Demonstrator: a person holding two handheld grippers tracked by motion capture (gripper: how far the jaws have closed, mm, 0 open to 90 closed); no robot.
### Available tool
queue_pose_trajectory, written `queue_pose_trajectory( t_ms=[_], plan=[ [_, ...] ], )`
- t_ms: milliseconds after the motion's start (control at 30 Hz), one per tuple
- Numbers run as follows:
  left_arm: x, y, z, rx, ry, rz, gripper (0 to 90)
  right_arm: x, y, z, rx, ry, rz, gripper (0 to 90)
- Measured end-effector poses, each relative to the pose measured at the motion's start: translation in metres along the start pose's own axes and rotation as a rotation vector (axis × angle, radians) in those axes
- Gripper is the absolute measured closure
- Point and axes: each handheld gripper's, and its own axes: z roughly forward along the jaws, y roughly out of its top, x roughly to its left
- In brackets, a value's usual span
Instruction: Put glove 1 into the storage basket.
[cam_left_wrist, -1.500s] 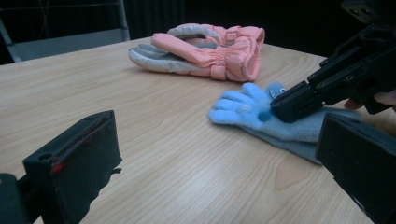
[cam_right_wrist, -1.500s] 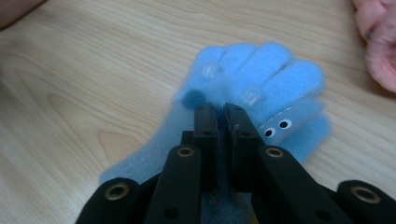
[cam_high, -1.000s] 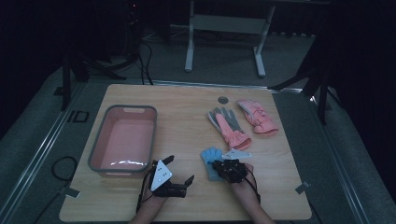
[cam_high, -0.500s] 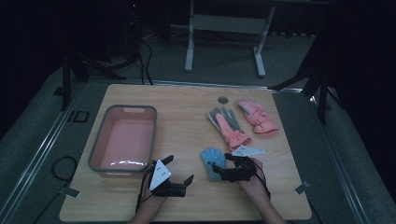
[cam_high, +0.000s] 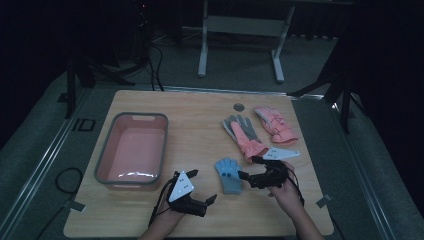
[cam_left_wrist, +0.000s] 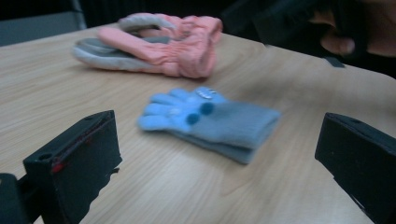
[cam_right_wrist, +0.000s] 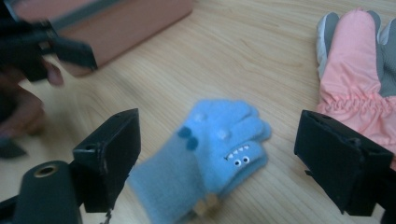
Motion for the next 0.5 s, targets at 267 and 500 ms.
queue_pose_trajectory(
  t_ms=[267, 500],
  plan=[
    [-0.012, 0.019, 0.017, 0.029, -0.111, 0.084, 9.6, -0.003, 0.018, 0.006, -0.021, 0.114, 0.081, 13.9],
    [-0.019, 0.025, 0.039, 0.096, -0.176, 0.218, 25.4, -0.009, 0.018, 0.033, 0.082, 0.010, 0.084, 46.2]
  ],
)
